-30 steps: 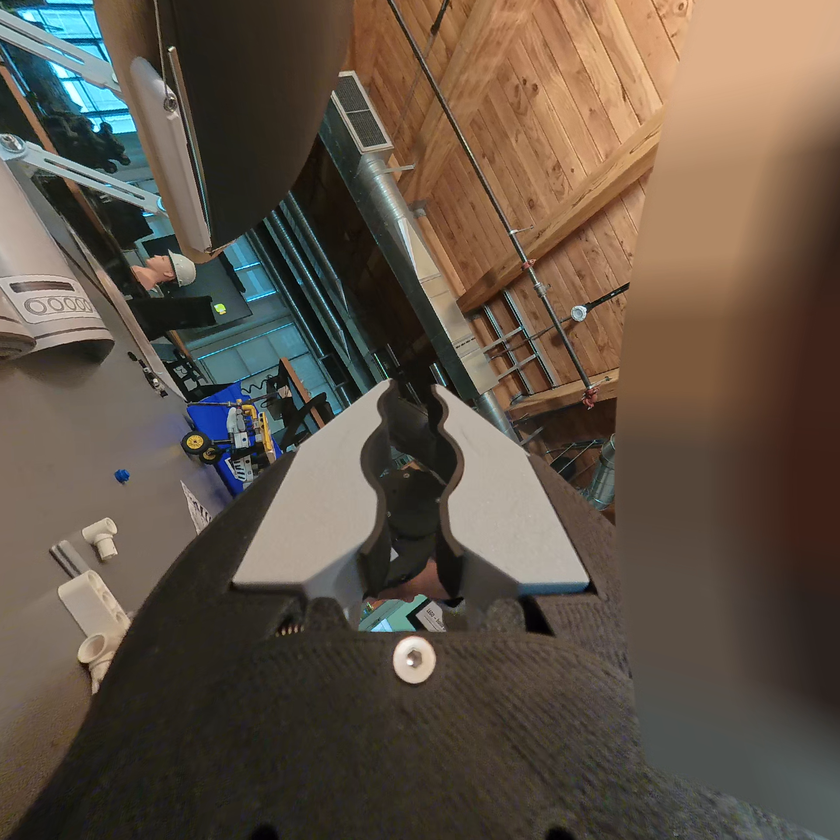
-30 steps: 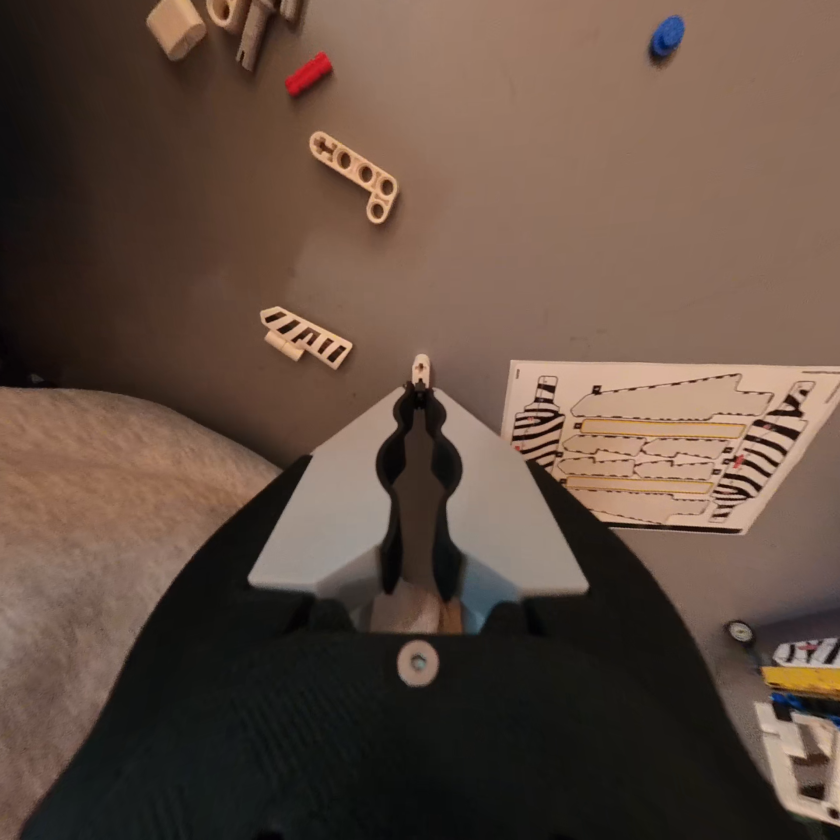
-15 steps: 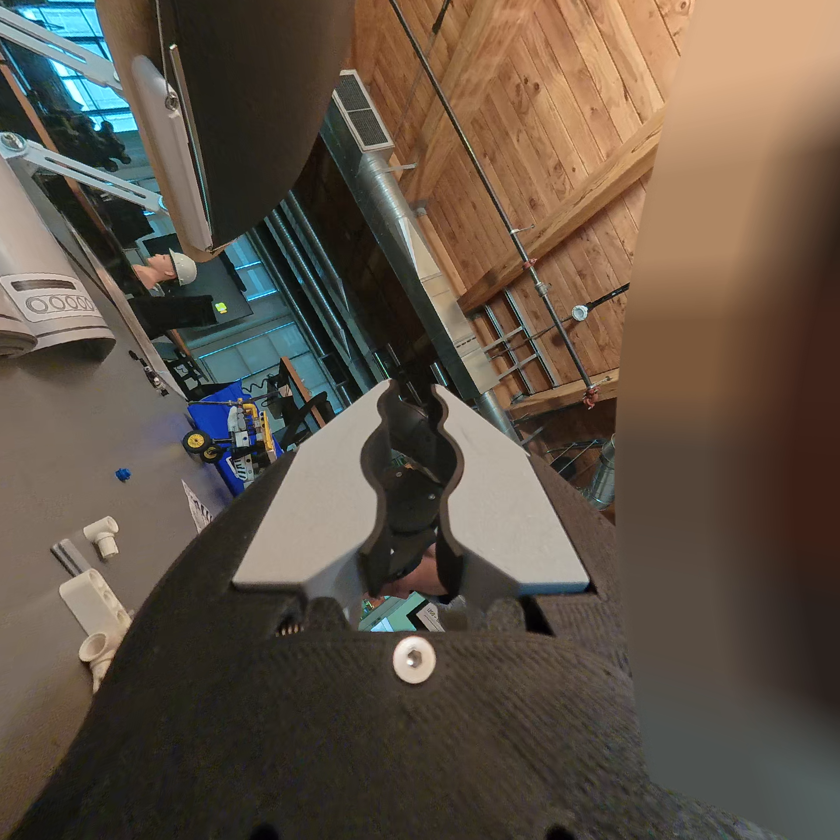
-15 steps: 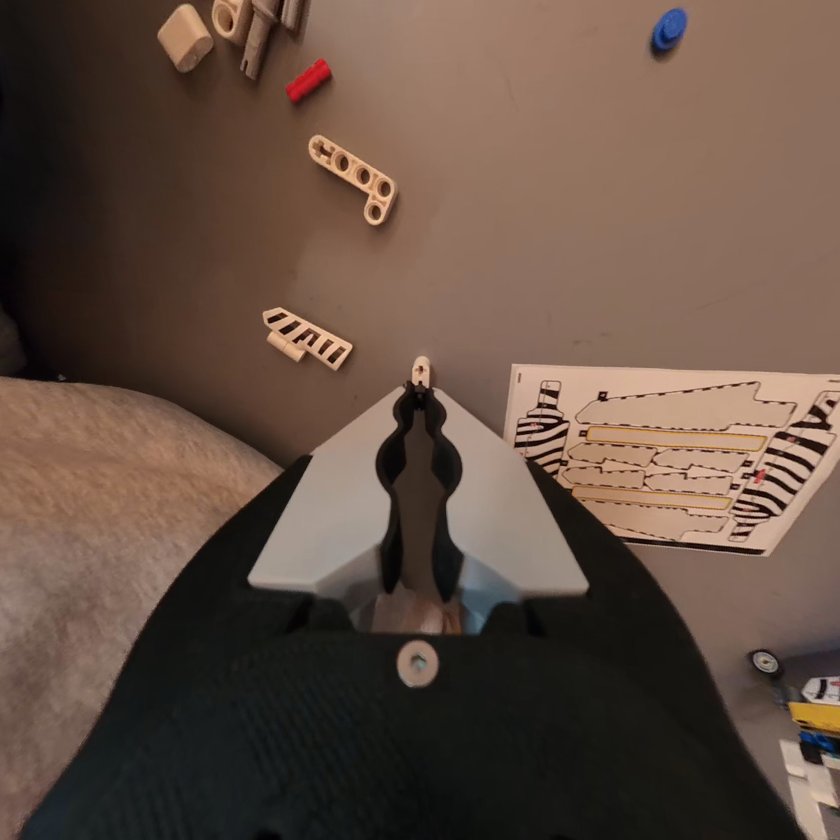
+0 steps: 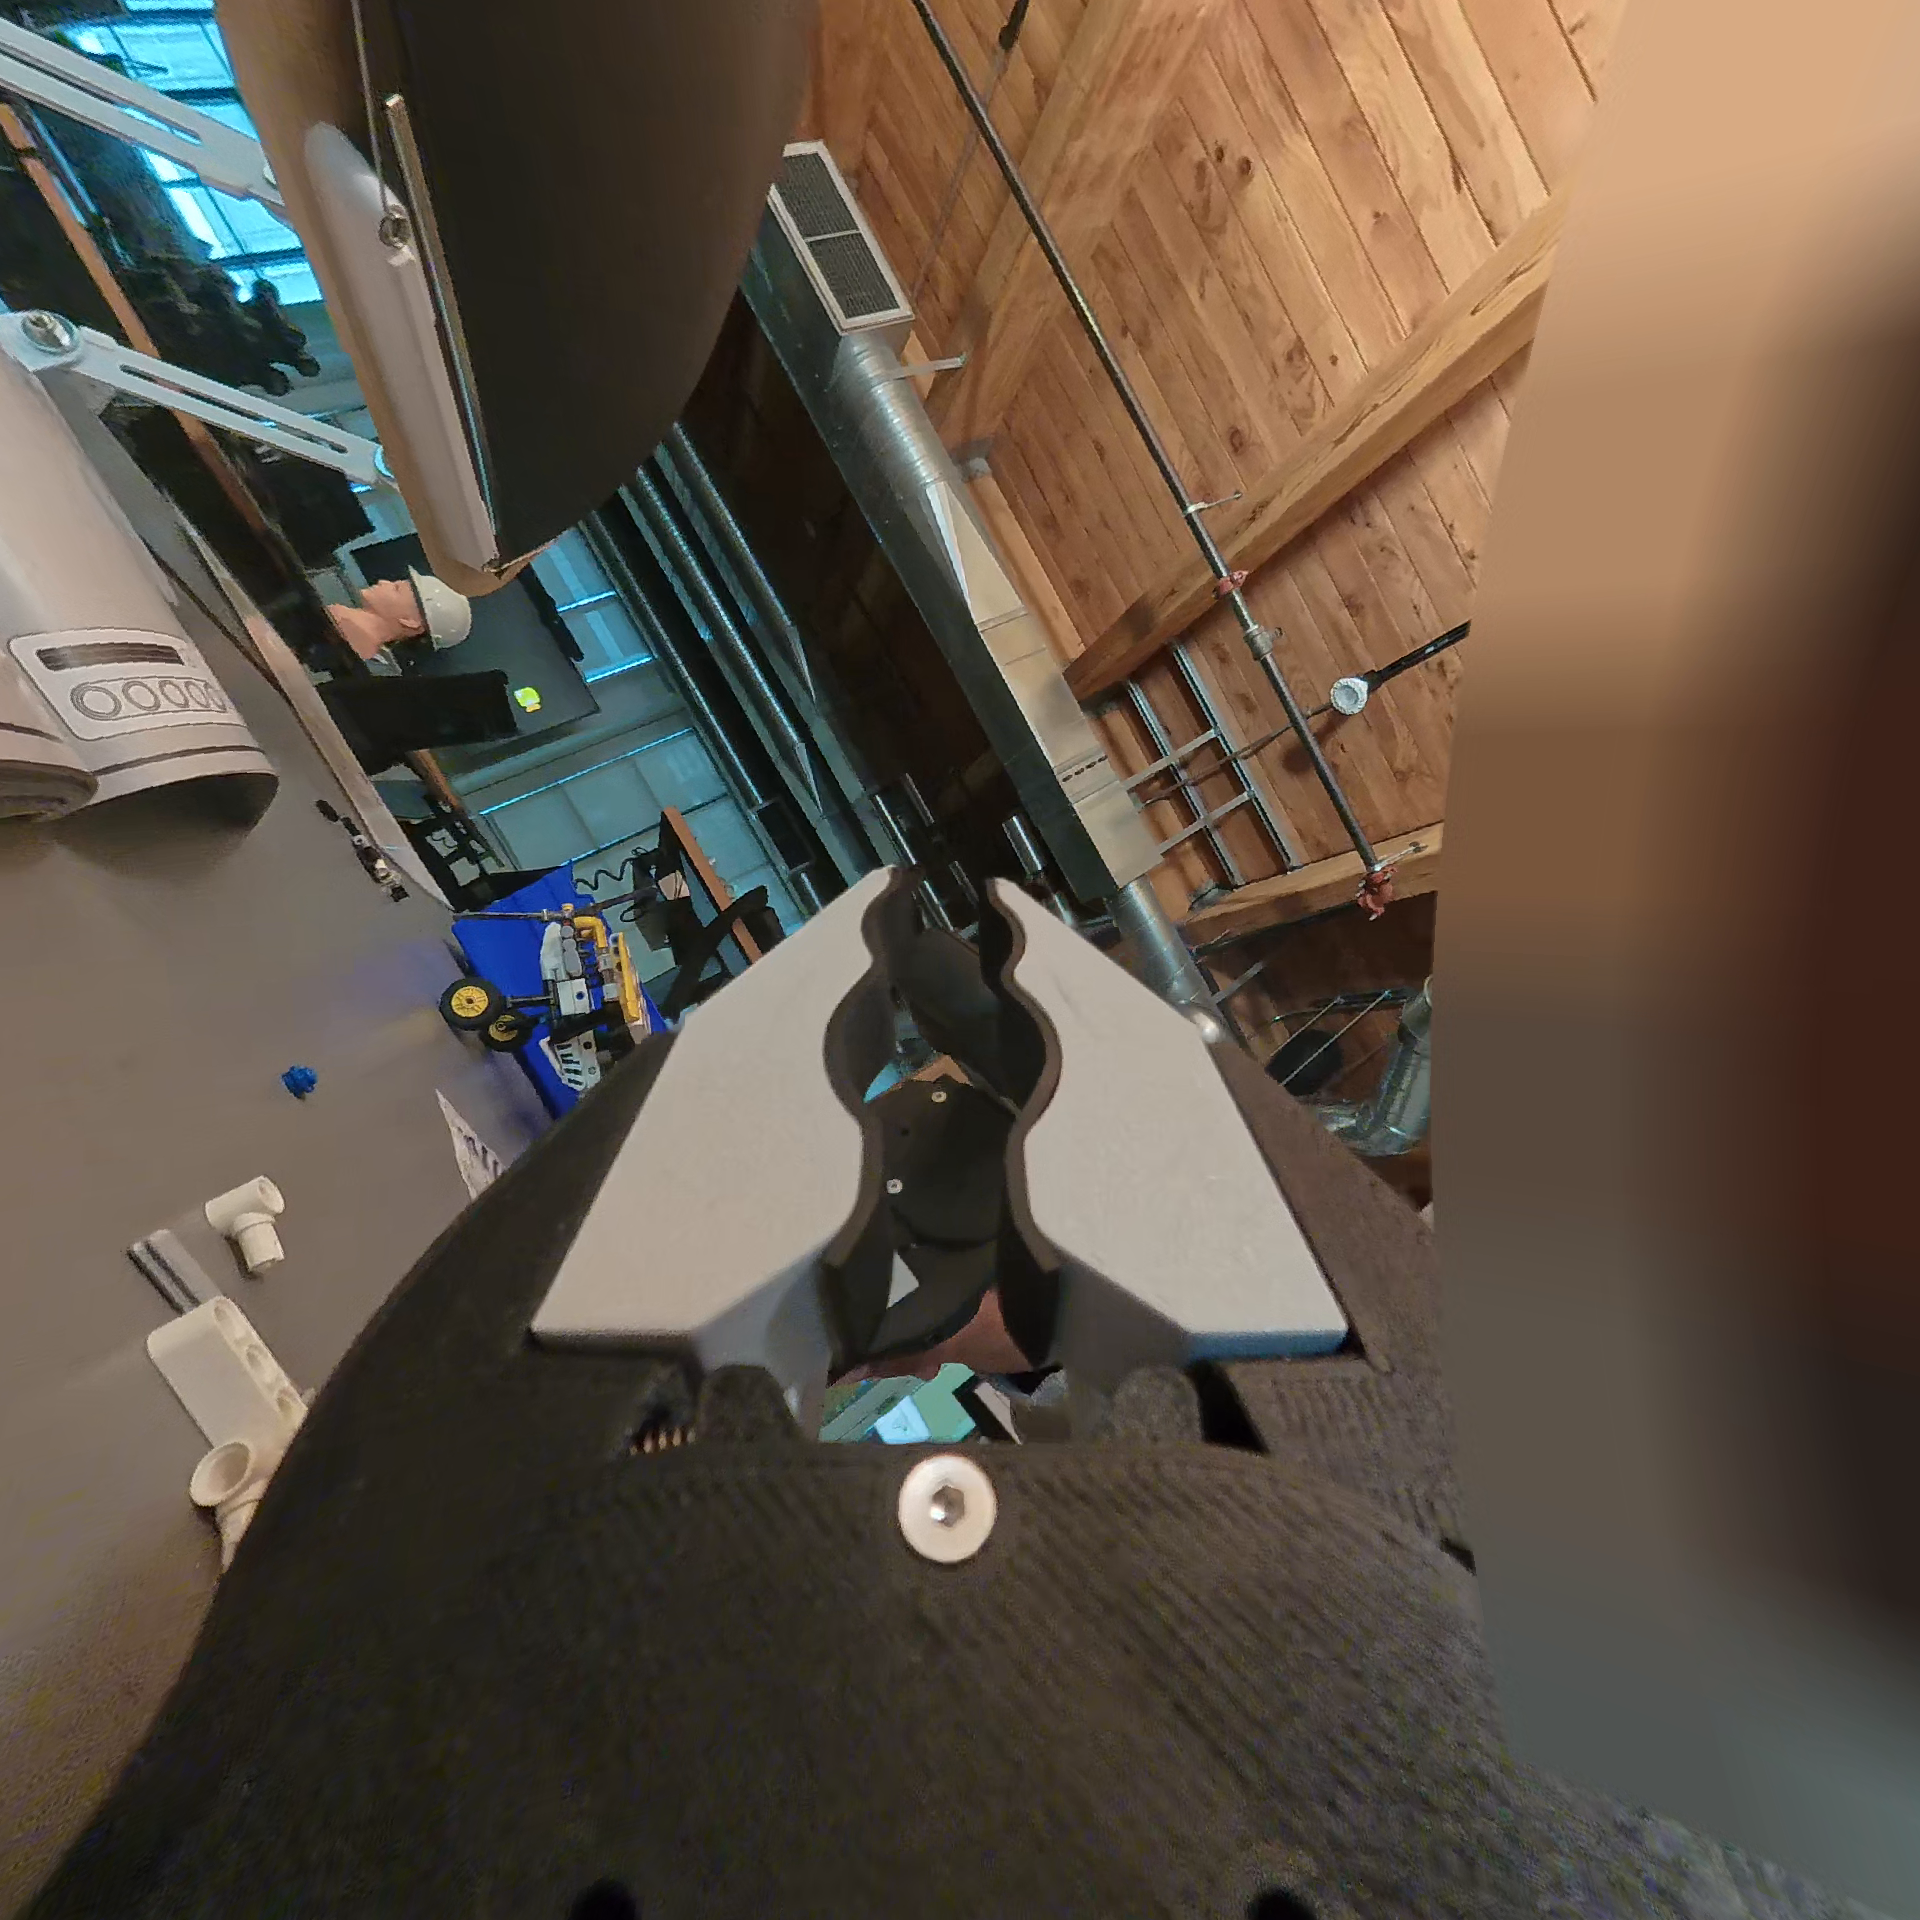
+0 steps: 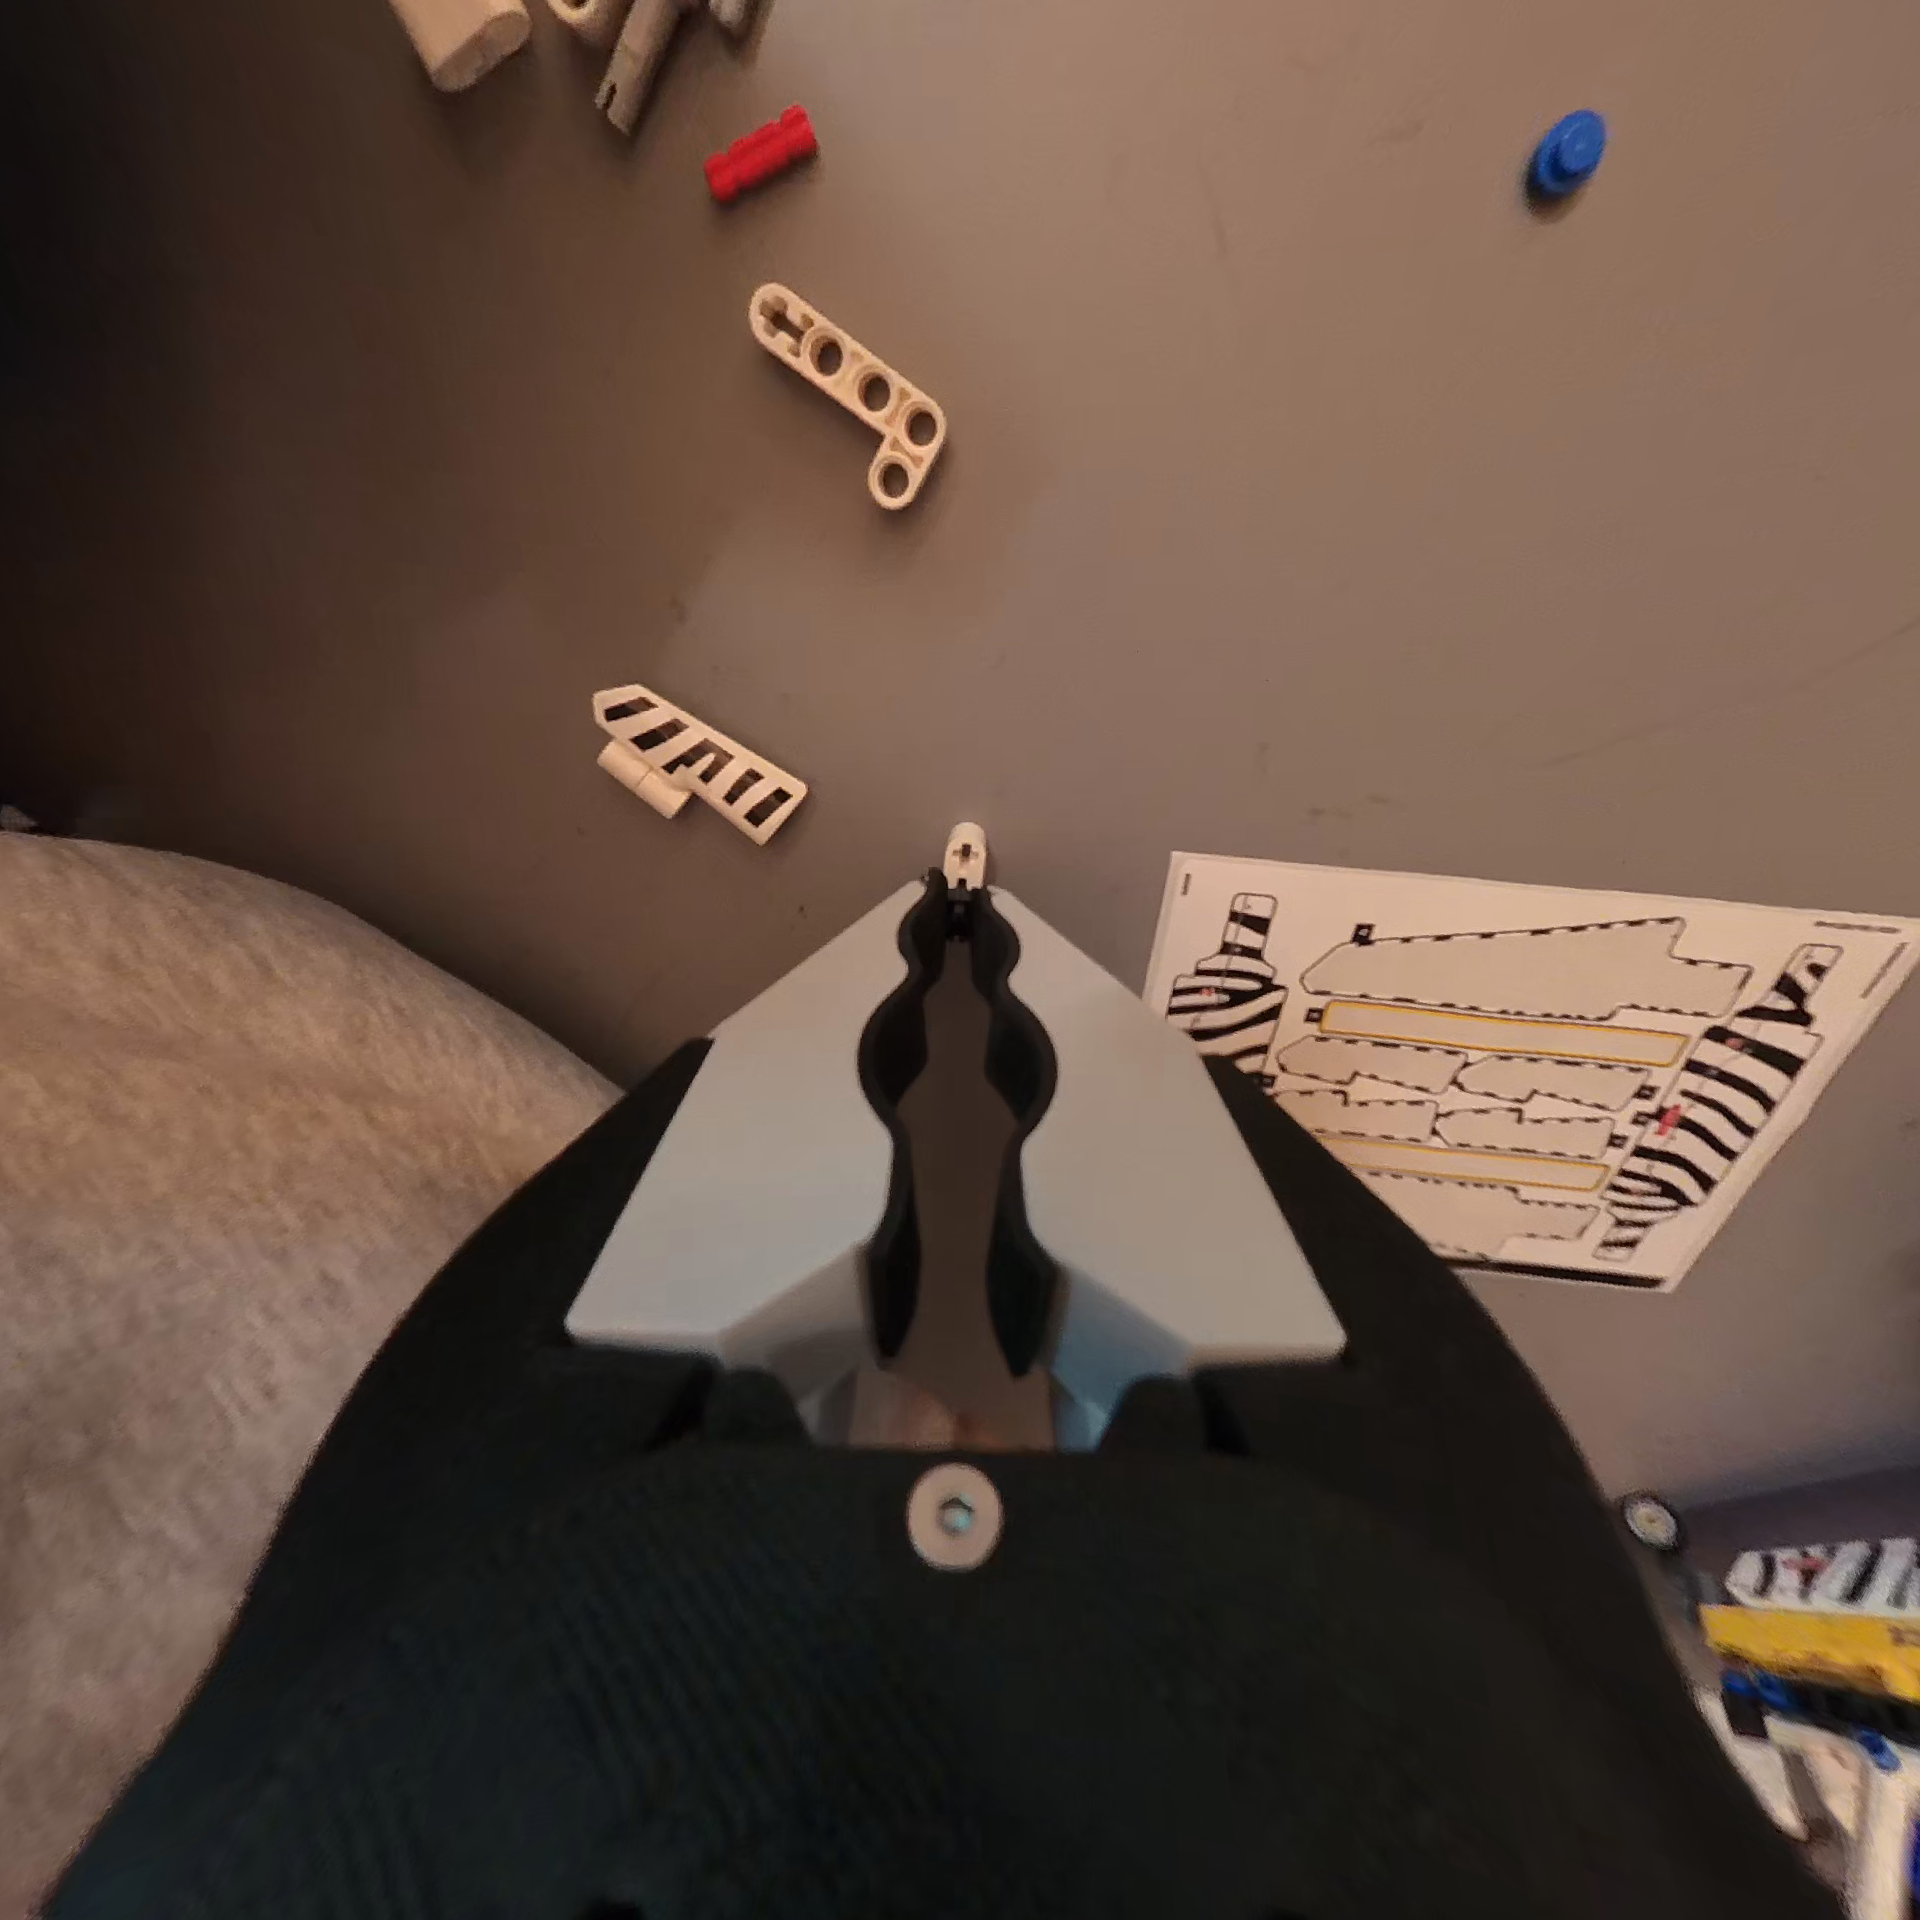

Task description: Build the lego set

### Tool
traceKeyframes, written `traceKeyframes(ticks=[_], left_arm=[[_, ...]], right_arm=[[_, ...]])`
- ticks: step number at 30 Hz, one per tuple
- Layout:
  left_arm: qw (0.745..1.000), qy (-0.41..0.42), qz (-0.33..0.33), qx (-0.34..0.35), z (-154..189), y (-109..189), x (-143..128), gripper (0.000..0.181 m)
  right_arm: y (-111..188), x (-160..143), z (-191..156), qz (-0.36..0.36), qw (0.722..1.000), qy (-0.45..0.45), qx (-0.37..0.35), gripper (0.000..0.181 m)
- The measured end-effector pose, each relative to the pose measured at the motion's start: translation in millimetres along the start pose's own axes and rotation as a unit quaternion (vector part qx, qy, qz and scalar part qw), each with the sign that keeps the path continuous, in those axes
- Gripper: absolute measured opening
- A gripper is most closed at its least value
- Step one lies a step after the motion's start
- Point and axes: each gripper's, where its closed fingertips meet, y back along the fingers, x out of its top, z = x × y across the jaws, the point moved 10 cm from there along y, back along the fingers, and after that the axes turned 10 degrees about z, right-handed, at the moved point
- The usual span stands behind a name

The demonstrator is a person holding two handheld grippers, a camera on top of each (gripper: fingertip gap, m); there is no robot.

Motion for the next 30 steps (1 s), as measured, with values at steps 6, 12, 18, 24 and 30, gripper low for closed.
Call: traceKeyframes(ticks=[6,12,18,24,30], left_arm=[[0.998,-0.048,-0.025,0.010,6,-3,-3,0.014],[0.987,-0.081,-0.133,0.030,4,-20,-25,0.022],[0.950,-0.124,-0.280,0.061,-6,-39,-73,0.030],[0.942,-0.159,-0.294,0.026,-3,-49,-99,0.022],[0.929,-0.196,-0.313,-0.002,5,-50,-107,0.007]], right_arm=[[8,-15,11,0.133,0.987,-0.052,0.072,0.004],[53,-29,9,0.384,0.921,0.062,0.020,0.004],[68,-40,-12,0.437,0.850,0.228,-0.188,0.004],[68,-51,-26,0.463,0.803,0.271,-0.260,0.004],[72,-66,-38,0.456,0.773,0.323,-0.301,0.005]])
